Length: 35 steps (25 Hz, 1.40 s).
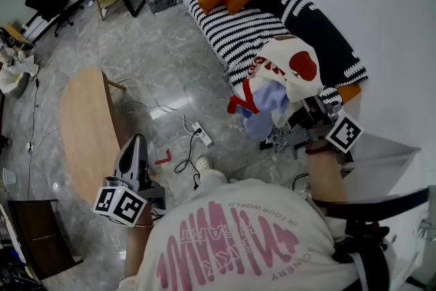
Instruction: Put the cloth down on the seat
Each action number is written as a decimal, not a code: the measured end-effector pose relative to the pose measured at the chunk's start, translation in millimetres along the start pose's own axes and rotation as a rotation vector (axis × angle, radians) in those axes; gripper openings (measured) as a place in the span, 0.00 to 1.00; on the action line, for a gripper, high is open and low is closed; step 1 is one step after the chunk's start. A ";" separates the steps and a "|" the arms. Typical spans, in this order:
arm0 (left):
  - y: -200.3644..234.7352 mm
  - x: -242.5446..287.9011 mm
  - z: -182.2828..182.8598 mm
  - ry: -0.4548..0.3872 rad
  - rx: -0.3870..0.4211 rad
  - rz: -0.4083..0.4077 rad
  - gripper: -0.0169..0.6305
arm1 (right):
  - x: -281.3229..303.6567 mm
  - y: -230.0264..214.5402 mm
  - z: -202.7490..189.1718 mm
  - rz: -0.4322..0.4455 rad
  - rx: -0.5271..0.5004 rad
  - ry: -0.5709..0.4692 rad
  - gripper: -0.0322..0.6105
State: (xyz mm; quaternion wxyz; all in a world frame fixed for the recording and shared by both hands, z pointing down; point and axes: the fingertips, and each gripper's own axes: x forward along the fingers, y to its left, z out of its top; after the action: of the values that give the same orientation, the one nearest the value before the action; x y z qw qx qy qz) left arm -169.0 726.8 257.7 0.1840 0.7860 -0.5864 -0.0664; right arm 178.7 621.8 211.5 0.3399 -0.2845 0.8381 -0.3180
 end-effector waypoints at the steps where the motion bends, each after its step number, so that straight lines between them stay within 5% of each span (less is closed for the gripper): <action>1: 0.6 -0.4 1.3 -0.001 0.000 -0.001 0.04 | 0.2 0.4 -0.2 -0.002 -0.001 0.000 0.17; 18: 36.9 30.2 7.7 0.008 -0.026 -0.003 0.04 | 32.6 -23.7 2.7 -0.048 0.005 -0.024 0.17; 27: 71.4 77.5 58.0 -0.035 0.029 -0.071 0.04 | 93.2 -31.2 13.2 -0.064 -0.025 -0.044 0.17; 35: 148.0 119.3 112.8 0.008 0.086 -0.069 0.04 | 183.5 -45.9 -6.7 -0.105 -0.025 -0.044 0.17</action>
State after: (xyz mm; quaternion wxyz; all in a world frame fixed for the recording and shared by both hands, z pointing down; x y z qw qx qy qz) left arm -301.7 553.9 221.1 0.1501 0.8133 -0.5604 -0.0443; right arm 74.3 467.6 177.3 0.3374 -0.3390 0.8183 -0.3187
